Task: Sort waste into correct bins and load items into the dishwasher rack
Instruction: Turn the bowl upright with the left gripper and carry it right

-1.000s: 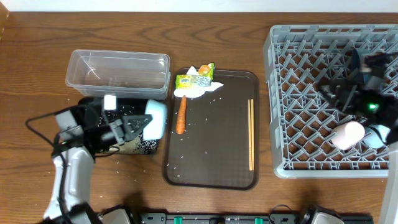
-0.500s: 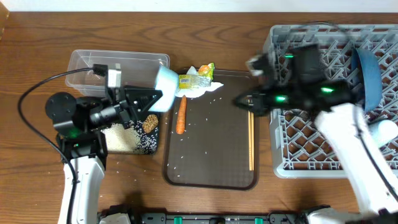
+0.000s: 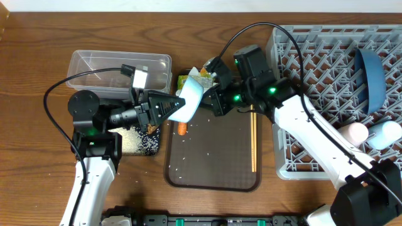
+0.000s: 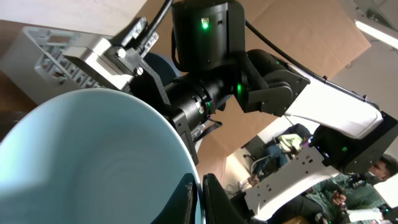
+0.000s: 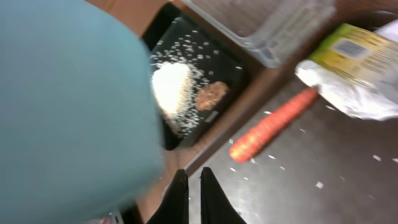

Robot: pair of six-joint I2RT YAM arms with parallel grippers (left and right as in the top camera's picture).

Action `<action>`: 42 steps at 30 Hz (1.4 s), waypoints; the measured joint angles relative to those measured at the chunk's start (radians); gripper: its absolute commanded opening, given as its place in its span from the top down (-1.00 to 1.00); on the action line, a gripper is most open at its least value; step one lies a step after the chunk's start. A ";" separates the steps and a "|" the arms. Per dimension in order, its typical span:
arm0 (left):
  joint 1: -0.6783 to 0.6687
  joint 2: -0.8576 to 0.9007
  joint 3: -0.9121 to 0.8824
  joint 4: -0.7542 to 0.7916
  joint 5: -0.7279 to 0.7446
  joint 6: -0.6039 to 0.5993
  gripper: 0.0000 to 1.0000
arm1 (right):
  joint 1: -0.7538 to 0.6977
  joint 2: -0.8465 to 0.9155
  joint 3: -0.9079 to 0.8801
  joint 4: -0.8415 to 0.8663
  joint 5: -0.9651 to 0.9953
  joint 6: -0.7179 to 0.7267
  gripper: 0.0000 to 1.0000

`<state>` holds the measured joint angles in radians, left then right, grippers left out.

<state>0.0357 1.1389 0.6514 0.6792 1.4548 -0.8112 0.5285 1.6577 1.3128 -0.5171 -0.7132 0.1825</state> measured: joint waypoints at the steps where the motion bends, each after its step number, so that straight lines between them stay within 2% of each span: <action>1: -0.005 0.000 0.000 0.000 -0.001 0.000 0.87 | 0.002 0.000 0.000 0.006 -0.014 0.000 0.96; 9: -0.044 0.029 0.000 0.002 -0.010 0.004 0.88 | 0.001 -0.019 0.000 0.015 -0.063 0.000 0.93; 21: -0.045 0.054 0.000 0.011 -0.029 0.025 0.85 | -0.002 -0.116 -0.006 0.017 -0.030 0.000 0.90; 23: -0.045 0.054 0.000 0.012 -0.029 0.027 0.76 | -0.002 -0.122 -0.008 0.023 -0.026 0.000 0.89; 26: -0.047 0.056 0.000 0.010 -0.024 0.026 0.73 | -0.002 -0.122 -0.008 0.039 -0.028 0.000 0.89; 36: -0.048 0.057 0.000 0.009 -0.018 0.026 0.73 | -0.002 -0.124 -0.008 0.043 -0.031 0.000 0.89; 38: -0.051 0.057 0.000 0.009 -0.018 0.026 0.77 | -0.002 -0.124 -0.008 0.043 -0.031 0.000 0.89; 39: -0.054 0.057 0.000 0.009 -0.019 0.026 0.86 | -0.002 -0.125 -0.008 0.042 -0.031 0.000 0.89; 42: -0.057 0.057 0.000 0.012 -0.033 0.033 0.87 | -0.003 -0.125 -0.009 0.032 -0.020 0.000 0.80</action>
<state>-0.0216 1.1961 0.6518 0.6914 1.4216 -0.7780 0.5255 1.5326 1.3037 -0.4854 -0.7334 0.1829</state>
